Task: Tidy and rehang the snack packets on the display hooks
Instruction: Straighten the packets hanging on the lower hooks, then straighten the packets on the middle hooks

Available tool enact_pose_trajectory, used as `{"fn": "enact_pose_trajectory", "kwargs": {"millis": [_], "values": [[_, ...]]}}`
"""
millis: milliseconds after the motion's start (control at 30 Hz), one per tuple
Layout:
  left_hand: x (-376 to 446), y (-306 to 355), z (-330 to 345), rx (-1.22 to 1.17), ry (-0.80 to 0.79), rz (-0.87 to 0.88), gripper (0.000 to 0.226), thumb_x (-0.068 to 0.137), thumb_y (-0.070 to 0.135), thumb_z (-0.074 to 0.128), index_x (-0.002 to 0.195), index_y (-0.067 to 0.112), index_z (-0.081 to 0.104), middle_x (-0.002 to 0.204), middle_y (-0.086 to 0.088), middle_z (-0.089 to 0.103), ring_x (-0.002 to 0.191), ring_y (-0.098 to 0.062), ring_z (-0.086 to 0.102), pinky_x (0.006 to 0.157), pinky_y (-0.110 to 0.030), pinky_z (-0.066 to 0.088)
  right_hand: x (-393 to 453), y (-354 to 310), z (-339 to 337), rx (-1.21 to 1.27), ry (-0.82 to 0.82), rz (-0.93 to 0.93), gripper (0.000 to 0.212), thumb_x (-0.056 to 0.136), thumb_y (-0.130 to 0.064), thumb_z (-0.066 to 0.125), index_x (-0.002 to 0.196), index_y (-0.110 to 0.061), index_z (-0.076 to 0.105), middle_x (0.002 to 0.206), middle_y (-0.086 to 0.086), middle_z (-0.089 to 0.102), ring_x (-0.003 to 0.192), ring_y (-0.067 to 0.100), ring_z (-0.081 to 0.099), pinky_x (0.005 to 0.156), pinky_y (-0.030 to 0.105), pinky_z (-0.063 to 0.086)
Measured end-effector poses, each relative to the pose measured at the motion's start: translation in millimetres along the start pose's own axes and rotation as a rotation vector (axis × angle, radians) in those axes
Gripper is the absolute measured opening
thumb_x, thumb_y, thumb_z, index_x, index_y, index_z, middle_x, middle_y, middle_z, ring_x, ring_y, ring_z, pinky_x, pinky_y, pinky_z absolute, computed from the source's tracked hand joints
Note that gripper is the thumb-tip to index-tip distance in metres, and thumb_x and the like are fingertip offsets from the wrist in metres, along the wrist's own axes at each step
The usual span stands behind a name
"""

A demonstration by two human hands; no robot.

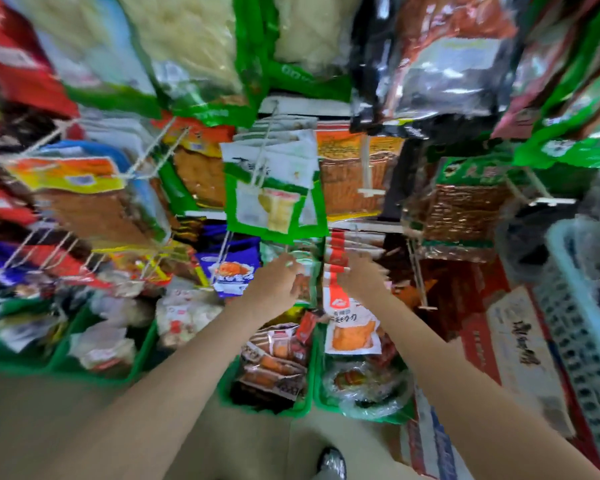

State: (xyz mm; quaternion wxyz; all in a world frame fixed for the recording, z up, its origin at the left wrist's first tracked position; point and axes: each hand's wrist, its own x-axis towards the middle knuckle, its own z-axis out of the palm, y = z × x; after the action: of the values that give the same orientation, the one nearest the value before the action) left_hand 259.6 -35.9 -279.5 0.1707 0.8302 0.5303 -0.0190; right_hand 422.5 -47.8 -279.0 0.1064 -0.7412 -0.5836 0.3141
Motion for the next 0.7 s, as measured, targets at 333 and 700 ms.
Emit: {"fn": "enact_pose_trajectory", "kwargs": {"millis": [333,700], "values": [[-127.6,-184.8,-21.8,-0.057,-0.044,-0.163,0.034,0.085,0.014,0.048,0.118,0.017,0.054,0.121,-0.009,0.050,0.111,-0.029,0.054,0.086,-0.037,0.045,-46.3,-173.5,96.0,-0.152,-0.349,-0.232,0.031,0.094,-0.015,0.045,0.121,-0.007,0.058,0.126,0.015,0.057,0.119,0.031,0.051,0.102,0.038,0.040],[-290.1,-366.5,-140.0,-0.150,0.292,-0.365,0.046,0.090,0.008,0.047,0.136,0.012,0.039,0.129,-0.012,0.052,0.114,-0.027,0.051,0.086,-0.029,0.037,-97.1,-426.1,187.0,-0.076,-0.219,-0.594,0.030,0.092,-0.010,0.049,0.121,-0.005,0.055,0.120,0.012,0.057,0.112,0.016,0.056,0.081,0.022,0.039]]}}
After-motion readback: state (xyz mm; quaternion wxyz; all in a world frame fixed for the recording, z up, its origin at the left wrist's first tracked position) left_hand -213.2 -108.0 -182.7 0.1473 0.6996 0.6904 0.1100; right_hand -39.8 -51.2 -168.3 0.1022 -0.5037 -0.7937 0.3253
